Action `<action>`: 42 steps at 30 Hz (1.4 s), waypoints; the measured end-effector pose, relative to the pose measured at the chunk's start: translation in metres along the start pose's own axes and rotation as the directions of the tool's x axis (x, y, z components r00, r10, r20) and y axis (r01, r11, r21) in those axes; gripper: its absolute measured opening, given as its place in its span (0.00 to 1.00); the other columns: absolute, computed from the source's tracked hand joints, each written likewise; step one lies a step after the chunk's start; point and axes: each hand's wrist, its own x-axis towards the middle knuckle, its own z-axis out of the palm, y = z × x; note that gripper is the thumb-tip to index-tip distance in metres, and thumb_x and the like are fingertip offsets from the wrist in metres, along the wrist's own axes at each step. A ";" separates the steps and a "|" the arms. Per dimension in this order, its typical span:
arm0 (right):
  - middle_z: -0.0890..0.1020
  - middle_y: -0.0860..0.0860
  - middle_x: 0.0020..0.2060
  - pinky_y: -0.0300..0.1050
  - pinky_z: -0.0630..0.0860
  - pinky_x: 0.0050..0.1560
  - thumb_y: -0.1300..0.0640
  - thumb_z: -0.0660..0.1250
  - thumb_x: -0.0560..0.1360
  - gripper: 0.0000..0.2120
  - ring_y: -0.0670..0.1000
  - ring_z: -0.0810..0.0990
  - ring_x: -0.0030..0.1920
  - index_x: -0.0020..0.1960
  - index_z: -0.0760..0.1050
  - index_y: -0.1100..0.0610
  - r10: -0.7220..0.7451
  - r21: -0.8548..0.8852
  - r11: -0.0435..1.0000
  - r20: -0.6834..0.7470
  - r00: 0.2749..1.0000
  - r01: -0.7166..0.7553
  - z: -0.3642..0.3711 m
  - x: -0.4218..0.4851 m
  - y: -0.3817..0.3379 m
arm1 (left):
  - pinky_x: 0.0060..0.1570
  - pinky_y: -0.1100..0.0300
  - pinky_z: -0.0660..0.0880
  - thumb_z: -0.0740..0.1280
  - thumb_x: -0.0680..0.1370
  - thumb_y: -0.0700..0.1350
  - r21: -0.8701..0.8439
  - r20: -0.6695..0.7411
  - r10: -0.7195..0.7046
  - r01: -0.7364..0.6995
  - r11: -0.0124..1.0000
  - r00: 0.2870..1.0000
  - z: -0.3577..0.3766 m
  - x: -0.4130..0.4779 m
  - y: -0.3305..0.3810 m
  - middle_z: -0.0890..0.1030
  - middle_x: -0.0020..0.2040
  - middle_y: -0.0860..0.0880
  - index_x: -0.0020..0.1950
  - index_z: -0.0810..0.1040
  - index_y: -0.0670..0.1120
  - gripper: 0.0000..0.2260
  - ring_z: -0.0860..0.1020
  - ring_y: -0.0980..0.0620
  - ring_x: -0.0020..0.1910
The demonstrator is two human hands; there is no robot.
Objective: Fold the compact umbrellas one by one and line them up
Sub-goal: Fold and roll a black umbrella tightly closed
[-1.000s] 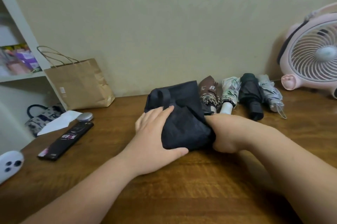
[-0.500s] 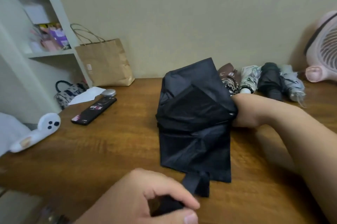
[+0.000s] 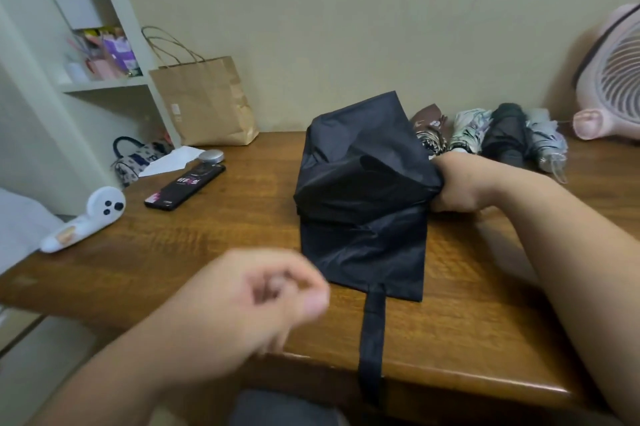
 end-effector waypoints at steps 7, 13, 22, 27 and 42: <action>0.79 0.48 0.39 0.40 0.69 0.41 0.55 0.72 0.69 0.09 0.52 0.78 0.42 0.43 0.73 0.50 -0.047 0.050 0.998 0.007 0.999 0.047 0.006 0.003 0.012 | 0.79 0.44 0.55 0.80 0.70 0.54 0.280 -0.269 0.161 -0.083 0.956 0.950 -0.002 0.128 -0.036 0.57 0.79 0.57 0.81 0.57 0.59 0.46 0.55 0.53 0.80; 0.81 0.45 0.36 0.32 0.71 0.36 0.60 0.72 0.69 0.08 0.44 0.78 0.35 0.43 0.74 0.51 -0.070 0.251 0.964 -0.091 0.993 0.091 0.014 0.010 0.025 | 0.68 0.58 0.73 0.86 0.62 0.51 -0.154 -0.339 0.048 -0.106 0.982 0.940 -0.008 0.193 -0.061 0.77 0.66 0.62 0.75 0.69 0.57 0.45 0.75 0.65 0.64; 0.86 0.41 0.45 0.40 0.79 0.48 0.59 0.74 0.73 0.07 0.39 0.83 0.46 0.50 0.81 0.52 -0.174 0.309 0.930 -0.113 0.978 0.201 0.021 0.021 0.031 | 0.58 0.63 0.75 0.85 0.59 0.54 -0.217 -0.095 0.144 -0.161 0.963 0.985 -0.021 0.190 -0.084 0.83 0.58 0.64 0.62 0.79 0.60 0.33 0.80 0.66 0.58; 0.85 0.39 0.46 0.35 0.76 0.48 0.59 0.75 0.72 0.10 0.36 0.82 0.47 0.52 0.80 0.49 -0.135 0.266 0.951 -0.091 0.987 0.155 0.021 0.020 0.027 | 0.64 0.63 0.71 0.87 0.56 0.57 -0.238 -0.006 0.174 -0.171 0.956 0.985 -0.021 0.198 -0.096 0.79 0.65 0.64 0.71 0.73 0.60 0.46 0.76 0.66 0.65; 0.76 0.37 0.48 0.36 0.77 0.50 0.47 0.81 0.66 0.26 0.41 0.78 0.50 0.61 0.77 0.46 -0.072 0.117 0.990 -0.086 0.994 0.082 -0.048 -0.002 0.010 | 0.55 0.64 0.74 0.88 0.51 0.56 -0.298 -0.090 0.121 -0.143 0.944 0.989 -0.016 0.190 -0.084 0.84 0.55 0.67 0.60 0.80 0.57 0.39 0.80 0.69 0.54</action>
